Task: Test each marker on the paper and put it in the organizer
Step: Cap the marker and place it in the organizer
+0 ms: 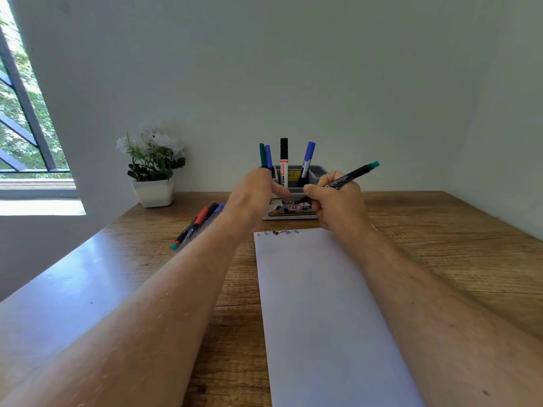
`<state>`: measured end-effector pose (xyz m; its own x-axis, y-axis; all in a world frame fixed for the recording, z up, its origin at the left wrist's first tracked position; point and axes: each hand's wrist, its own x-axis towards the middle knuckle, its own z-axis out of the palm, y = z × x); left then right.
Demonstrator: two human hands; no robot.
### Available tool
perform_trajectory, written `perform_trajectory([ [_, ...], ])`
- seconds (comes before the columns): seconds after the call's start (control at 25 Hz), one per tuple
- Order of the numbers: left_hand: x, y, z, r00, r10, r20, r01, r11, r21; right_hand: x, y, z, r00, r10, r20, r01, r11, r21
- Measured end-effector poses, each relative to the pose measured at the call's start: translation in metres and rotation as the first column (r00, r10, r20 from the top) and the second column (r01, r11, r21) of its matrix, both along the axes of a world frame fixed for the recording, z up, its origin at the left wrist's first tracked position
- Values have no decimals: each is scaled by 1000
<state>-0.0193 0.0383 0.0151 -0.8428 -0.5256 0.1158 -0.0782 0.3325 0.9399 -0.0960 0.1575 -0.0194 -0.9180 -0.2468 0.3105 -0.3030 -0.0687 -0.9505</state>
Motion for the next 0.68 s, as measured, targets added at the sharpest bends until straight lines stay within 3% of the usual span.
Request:
perform_trajectory([
  [0.24, 11, -4, -4, 993, 58, -101, -25, 953, 302, 3, 3, 3, 983, 179, 49, -167, 970, -177],
  [0.44, 7, -10, -4, 949, 165, -269, 5, 844, 536, 3, 3, 3, 937, 327, 126, -275, 909, -315],
  [0.68, 4, -11, -7, 933, 201, -299, 1, 827, 562, 3, 0, 2, 914, 385, 128, -316, 873, -371],
])
